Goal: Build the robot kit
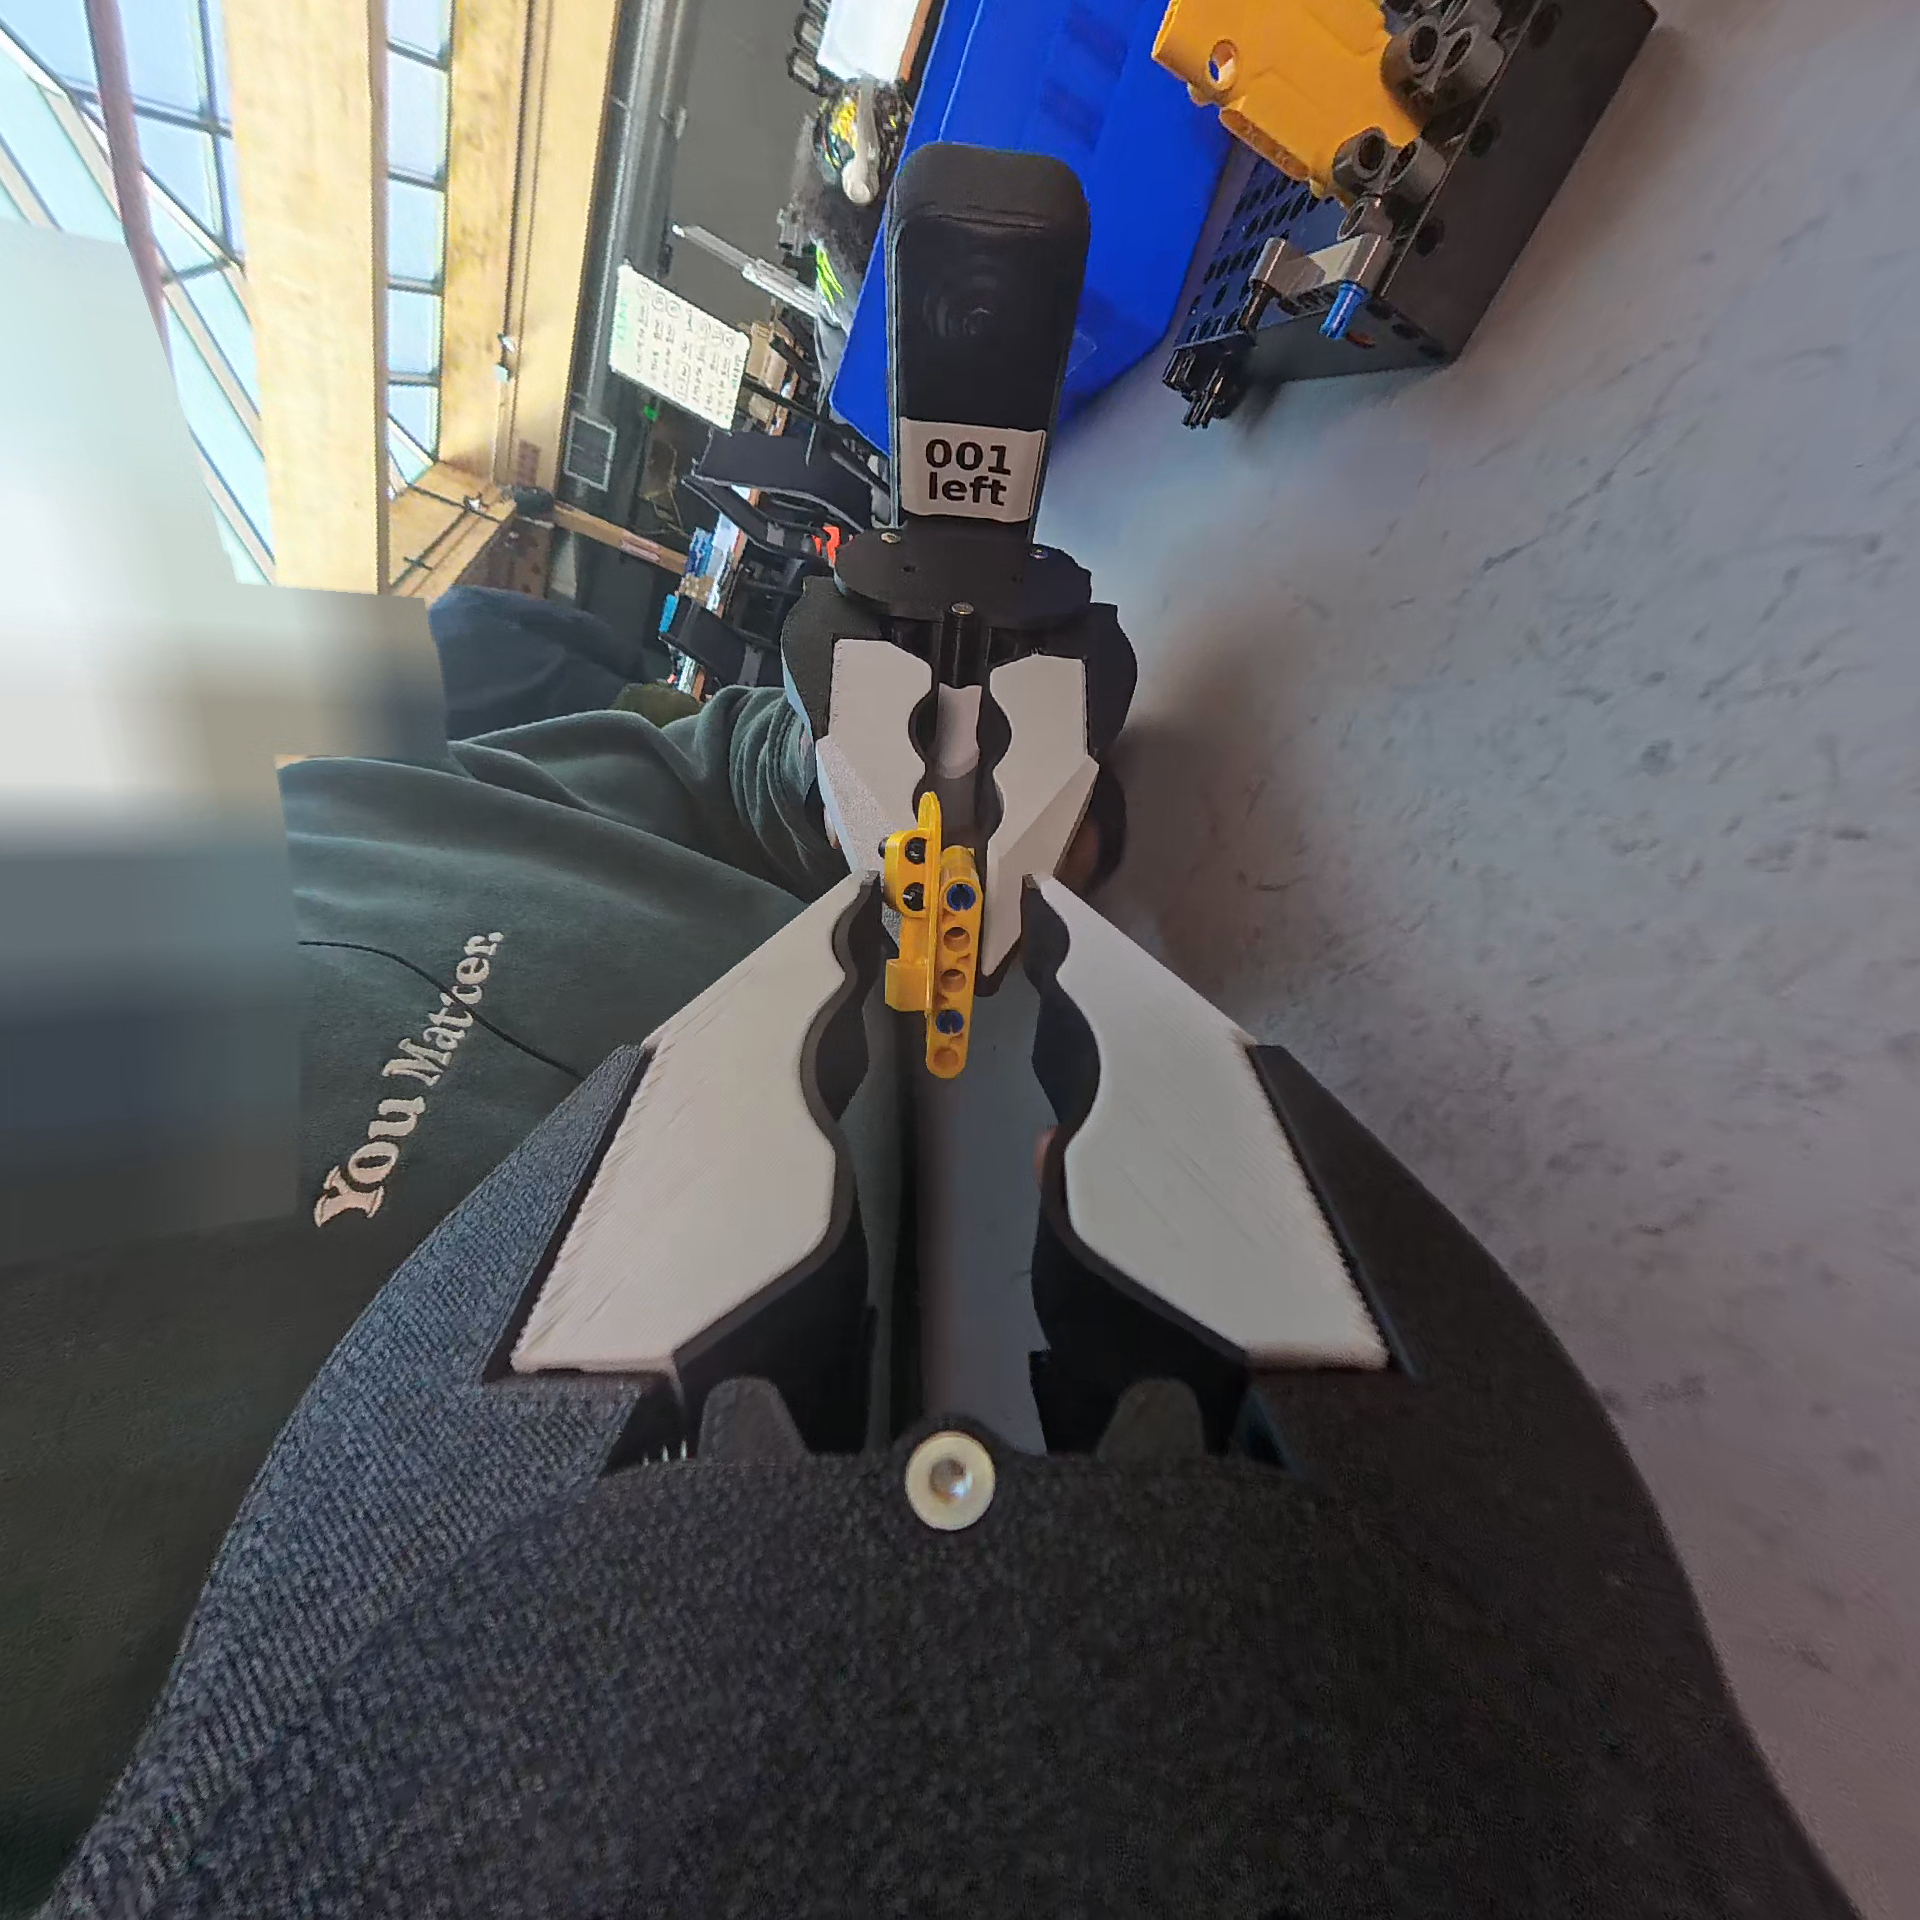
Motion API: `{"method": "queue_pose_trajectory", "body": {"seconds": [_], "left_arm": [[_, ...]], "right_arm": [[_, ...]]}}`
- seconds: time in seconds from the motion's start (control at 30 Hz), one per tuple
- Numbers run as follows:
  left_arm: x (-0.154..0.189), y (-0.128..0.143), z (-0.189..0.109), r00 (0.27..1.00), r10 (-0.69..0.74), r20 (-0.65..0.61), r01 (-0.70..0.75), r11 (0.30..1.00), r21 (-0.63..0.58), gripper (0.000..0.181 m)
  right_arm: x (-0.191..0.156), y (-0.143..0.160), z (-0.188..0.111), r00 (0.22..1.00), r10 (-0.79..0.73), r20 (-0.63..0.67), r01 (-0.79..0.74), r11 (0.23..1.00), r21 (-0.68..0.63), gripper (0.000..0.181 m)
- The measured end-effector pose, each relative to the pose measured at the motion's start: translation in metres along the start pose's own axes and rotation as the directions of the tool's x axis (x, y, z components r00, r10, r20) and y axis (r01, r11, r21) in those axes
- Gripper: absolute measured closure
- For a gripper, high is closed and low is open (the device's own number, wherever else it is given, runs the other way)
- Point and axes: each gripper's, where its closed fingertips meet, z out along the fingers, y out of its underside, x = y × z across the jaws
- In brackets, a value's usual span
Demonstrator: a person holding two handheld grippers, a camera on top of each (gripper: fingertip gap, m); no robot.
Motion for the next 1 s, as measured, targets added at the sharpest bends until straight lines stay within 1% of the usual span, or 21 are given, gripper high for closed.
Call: {"method": "queue_pose_trajectory", "body": {"seconds": [0.07, 0.2, 0.3, 0.4, 0.53, 0.63, 0.73, 0.77, 0.8, 0.87, 0.93, 1.0], "left_arm": [[-0.001, 0.001, 0.000, 1.000, 0.002, 0.005, -0.002, 1.000, -0.005, 0.175], [-0.003, 0.003, 0.001, 0.999, 0.016, 0.028, -0.015, 1.000, -0.022, 0.175], [-0.004, 0.002, -0.001, 0.999, 0.020, 0.039, -0.020, 1.000, -0.016, 0.175], [-0.004, -0.003, -0.004, 0.999, 0.028, 0.039, -0.028, 1.000, 0.002, 0.175], [0.002, -0.007, -0.006, 0.998, 0.066, 0.022, -0.066, 0.998, 0.011, 0.176], [0.008, -0.010, -0.007, 0.993, 0.115, 0.014, -0.115, 0.993, 0.028, 0.176], [0.011, -0.013, -0.009, 0.991, 0.131, -0.006, -0.130, 0.990, 0.047, 0.176], [0.014, -0.014, -0.010, 0.991, 0.136, -0.016, -0.135, 0.989, 0.060, 0.176], [0.016, -0.016, -0.011, 0.989, 0.144, -0.023, -0.142, 0.987, 0.073, 0.176], [0.019, -0.019, -0.012, 0.985, 0.170, -0.026, -0.167, 0.982, 0.093, 0.176], [0.025, -0.021, -0.013, 0.981, 0.191, -0.040, -0.186, 0.976, 0.118, 0.176], [0.028, -0.027, -0.016, 0.978, 0.202, -0.052, -0.192, 0.969, 0.154, 0.176]], "right_arm": [[0.000, 0.001, 0.001, 1.000, 0.002, 0.002, -0.002, 1.000, -0.002, 0.156], [0.001, 0.002, 0.001, 1.000, 0.000, -0.002, 0.000, 1.000, 0.005, 0.166], [0.002, 0.003, -0.002, 1.000, -0.003, -0.001, 0.003, 1.000, 0.021, 0.166], [0.002, 0.001, -0.008, 0.999, -0.036, -0.021, 0.037, 0.998, 0.042, 0.167], [-0.004, 0.002, -0.013, 0.989, -0.124, -0.078, 0.130, 0.989, 0.065, 0.167], [-0.010, -0.004, -0.014, 0.989, -0.128, -0.078, 0.138, 0.982, 0.131, 0.167], [-0.013, -0.010, -0.015, 0.986, -0.140, -0.089, 0.155, 0.971, 0.183, 0.167], [-0.014, -0.014, -0.017, 0.986, -0.138, -0.095, 0.156, 0.964, 0.214, 0.168], [-0.013, -0.018, -0.020, 0.984, -0.139, -0.112, 0.163, 0.957, 0.238, 0.172], [-0.018, -0.021, -0.021, 0.984, -0.148, -0.098, 0.169, 0.947, 0.273, 0.174], [-0.025, -0.023, -0.021, 0.985, -0.150, -0.082, 0.168, 0.935, 0.314, 0.175], [-0.025, -0.026, -0.024, 0.980, -0.170, -0.106, 0.197, 0.918, 0.344, 0.175]]}}
